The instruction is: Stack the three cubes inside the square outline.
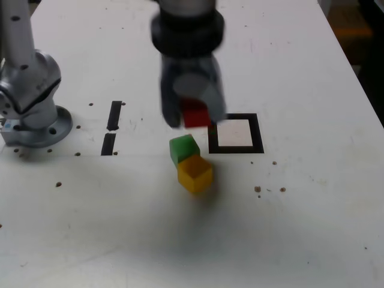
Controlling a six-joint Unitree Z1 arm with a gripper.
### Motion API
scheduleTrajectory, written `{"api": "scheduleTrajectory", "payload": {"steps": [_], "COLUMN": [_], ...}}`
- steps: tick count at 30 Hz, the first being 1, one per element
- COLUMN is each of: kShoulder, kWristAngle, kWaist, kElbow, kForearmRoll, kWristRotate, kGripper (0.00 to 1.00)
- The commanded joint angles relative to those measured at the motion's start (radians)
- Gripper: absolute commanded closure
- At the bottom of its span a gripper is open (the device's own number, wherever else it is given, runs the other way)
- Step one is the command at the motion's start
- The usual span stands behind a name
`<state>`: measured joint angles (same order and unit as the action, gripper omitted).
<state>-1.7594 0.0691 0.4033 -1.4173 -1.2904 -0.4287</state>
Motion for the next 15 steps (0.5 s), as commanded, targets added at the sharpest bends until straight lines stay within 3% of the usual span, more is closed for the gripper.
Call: {"api": "scheduleTrajectory", "payload": {"steps": [1,5,15], "kShoulder": [0.008,0.002,-0.111], "kWristAngle": [0.018,0.034,0.024], "kWaist": [-0.017,-0.063,-0.109], "kElbow": [-0.017,-0.043,-0.073], "kForearmRoll": [-0.022,-0.041,0.030], "kWristRotate": [0.020,0.077,0.130], "kGripper": [0.79,0.79,0.79]}}
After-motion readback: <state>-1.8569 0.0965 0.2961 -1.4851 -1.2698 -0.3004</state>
